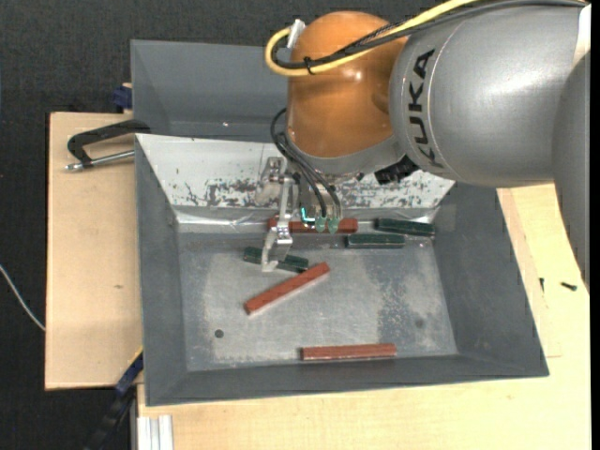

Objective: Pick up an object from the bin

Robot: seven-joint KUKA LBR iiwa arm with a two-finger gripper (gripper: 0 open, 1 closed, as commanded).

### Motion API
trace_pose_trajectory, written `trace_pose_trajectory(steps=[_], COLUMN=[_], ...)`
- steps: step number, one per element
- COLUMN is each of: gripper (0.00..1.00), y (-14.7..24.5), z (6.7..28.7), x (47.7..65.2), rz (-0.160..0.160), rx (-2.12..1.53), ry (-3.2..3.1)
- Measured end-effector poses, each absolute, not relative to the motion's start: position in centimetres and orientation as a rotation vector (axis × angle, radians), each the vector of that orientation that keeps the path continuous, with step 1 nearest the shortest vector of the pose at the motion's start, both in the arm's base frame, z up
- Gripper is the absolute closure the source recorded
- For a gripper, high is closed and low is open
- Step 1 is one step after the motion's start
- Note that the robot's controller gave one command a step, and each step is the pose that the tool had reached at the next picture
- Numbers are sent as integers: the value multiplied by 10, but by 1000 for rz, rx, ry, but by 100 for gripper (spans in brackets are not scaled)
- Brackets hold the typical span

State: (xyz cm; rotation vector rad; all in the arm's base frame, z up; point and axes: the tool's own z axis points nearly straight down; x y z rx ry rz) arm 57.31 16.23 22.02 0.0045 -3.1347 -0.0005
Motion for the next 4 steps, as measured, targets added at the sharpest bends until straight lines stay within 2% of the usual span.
trace_pose_trajectory(steps=[1, 2, 3, 4], gripper=[0, 0, 0, 100], y=[162, 135, 125, 73], z=[225, 179, 111, 78], x=[575, 574, 566, 531], rz=[-3, -6, -2, -6], rx=[1, -82, -56, 80], ry=[-3143, -3148, -3145, -3147])
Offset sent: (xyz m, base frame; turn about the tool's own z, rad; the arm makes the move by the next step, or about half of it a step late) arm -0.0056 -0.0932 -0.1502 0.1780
